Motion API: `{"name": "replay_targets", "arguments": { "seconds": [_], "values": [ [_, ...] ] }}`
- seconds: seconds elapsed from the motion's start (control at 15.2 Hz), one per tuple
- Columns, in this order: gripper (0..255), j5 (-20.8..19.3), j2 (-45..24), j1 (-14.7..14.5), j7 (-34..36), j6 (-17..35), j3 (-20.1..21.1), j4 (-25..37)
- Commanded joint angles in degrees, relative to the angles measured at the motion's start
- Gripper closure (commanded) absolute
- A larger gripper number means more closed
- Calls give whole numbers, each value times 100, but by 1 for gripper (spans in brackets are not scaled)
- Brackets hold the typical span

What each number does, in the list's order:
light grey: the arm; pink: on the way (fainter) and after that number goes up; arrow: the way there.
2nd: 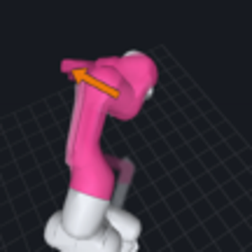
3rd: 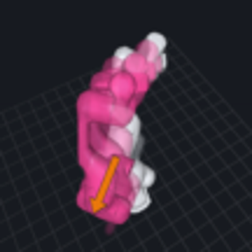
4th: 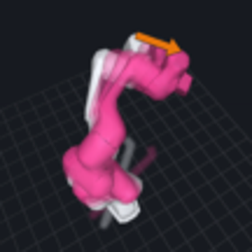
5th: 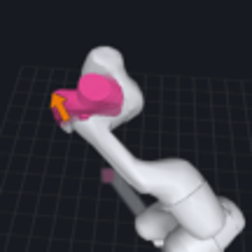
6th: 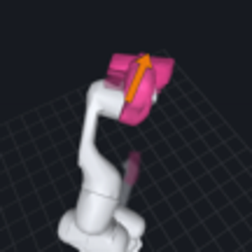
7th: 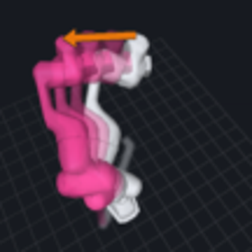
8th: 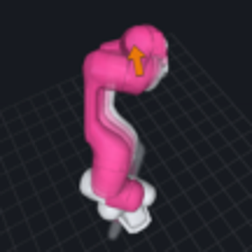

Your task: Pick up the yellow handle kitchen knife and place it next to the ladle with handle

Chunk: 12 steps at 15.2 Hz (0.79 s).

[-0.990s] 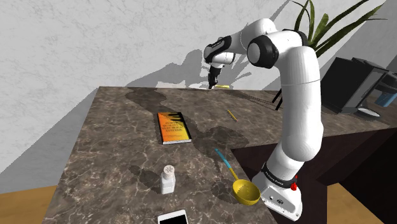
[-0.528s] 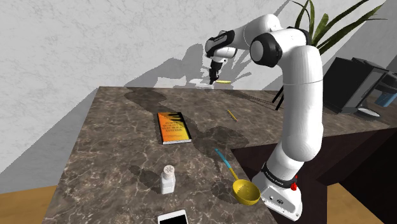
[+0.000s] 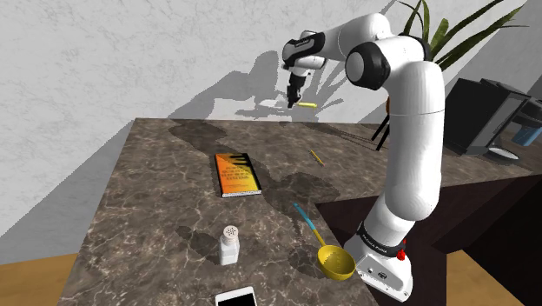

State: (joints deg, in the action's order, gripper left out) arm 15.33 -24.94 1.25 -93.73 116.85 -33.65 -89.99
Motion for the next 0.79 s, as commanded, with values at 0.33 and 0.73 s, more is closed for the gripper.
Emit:
{"name": "replay_targets", "arguments": {
  "seconds": [0.33, 0.73],
  "values": [
    [255, -439, 772, -471, 359, 86, -128, -746],
    [255, -1405, 2179, -1194, 1326, 548, -118, -2346]
  ]
}}
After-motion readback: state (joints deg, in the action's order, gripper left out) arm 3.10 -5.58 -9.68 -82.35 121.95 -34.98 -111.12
